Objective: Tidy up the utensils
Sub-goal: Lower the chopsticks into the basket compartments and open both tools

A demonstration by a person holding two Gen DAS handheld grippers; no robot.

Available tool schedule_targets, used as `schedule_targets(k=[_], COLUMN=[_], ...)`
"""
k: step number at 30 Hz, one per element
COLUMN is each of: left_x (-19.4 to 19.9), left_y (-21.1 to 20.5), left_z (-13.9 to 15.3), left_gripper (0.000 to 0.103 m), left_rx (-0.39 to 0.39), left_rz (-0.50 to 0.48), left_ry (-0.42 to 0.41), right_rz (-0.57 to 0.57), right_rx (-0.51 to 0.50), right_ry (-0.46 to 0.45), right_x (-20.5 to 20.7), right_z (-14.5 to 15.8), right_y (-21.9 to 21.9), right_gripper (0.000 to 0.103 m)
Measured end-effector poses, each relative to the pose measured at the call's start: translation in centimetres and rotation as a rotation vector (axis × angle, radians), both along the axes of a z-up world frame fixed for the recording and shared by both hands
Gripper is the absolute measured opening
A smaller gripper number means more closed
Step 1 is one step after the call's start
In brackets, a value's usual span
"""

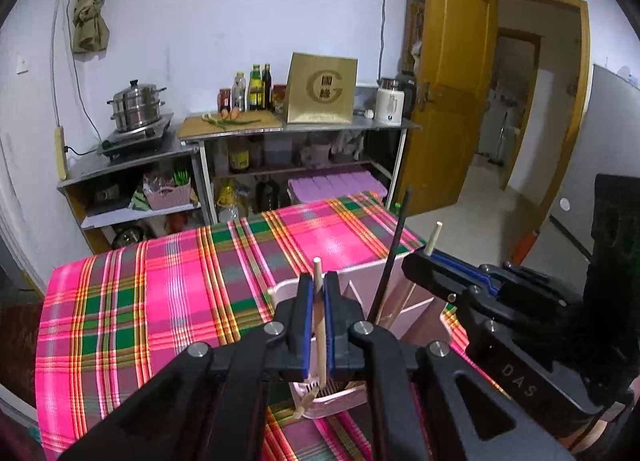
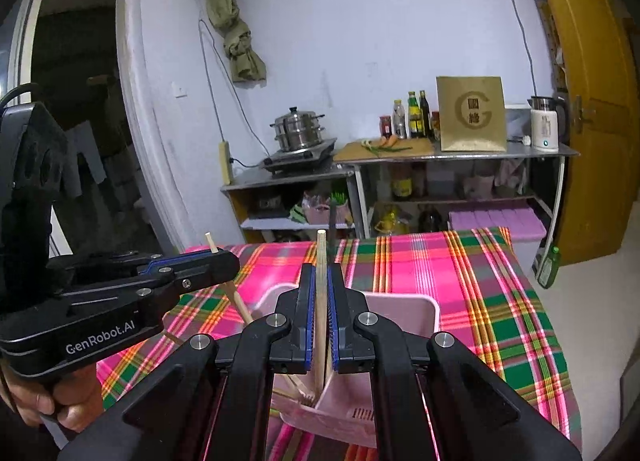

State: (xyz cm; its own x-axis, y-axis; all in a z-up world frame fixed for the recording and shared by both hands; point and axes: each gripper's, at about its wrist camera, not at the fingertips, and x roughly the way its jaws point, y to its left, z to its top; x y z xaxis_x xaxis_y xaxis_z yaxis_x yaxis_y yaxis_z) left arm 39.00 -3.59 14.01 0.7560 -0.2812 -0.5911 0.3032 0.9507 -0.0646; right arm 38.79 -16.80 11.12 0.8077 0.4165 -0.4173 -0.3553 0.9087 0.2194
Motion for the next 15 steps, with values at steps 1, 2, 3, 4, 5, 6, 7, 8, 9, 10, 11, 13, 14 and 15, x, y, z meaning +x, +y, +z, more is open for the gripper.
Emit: schedule_targets(k=[1,2,3,4,5,6,7,8,9,10,11,13,14,15], left_x=[0.1,0.2,0.4,0.4,0.4,0.4,0.5,0.5,0.4,0.4,0.4,0.2,0.1,-0.1], left_y=[-0.1,-0.2,-0.1,-0.1,-0.1,0.0,0.1,0.1,0.1,0.1,0.2,0.3,0.4,0.5], left_z=[-0.4,-0.7,-1.0,-1.2,-1.2,-1.3,-1.3,-1.3,-1.3,-1.3,-1.3,-1.2,-1.2,-1.1], left_gripper=[0.006,0.006,0.006,0.006,0.006,0.006,0.006,0.006,0.006,0.006,0.006,0.008,0.012,0.016], left_rx=[0.014,0.022,0.024,0.026,0.030,0.027,0.021,0.021,0.027,0.030,0.027,0.011,0.009,0.009], left_rz=[0.007,0.011,0.011,0.015,0.020,0.022,0.022,0.022,0.025,0.028,0.028,0.019,0.018,0.018], left_ry=[0.009,0.018,0.026,0.028,0.022,0.024,0.029,0.031,0.029,0.029,0.032,0.041,0.041,0.037], right_rz=[0.000,-0.001,-0.001,-0.001,0.000,0.004,0.007,0.007,0.011,0.015,0.019,0.018,0.017,0.017], right_rx=[-0.003,-0.006,-0.008,-0.007,-0.007,-0.010,-0.016,-0.024,-0.031,-0.034,-0.043,-0.063,-0.069,-0.069], right_ry=[0.006,0.012,0.018,0.024,0.030,0.037,0.042,0.044,0.047,0.050,0.054,0.053,0.051,0.049], right_x=[0.1,0.2,0.2,0.3,0.3,0.4,0.4,0.4,0.4,0.3,0.3,0.0,-0.1,-0.3], right_z=[-0.3,-0.5,-0.7,-0.9,-1.1,-1.2,-1.3,-1.4,-1.5,-1.6,-1.6,-1.6,-1.6,-1.5], right_y=[0.0,0.0,0.0,-0.1,-0.1,-0.1,-0.1,-0.1,0.0,0.2,0.3,0.5,0.5,0.4], right_gripper=[0.006,0.006,0.006,0.006,0.006,0.006,0.006,0.006,0.006,0.006,0.006,0.010,0.018,0.020])
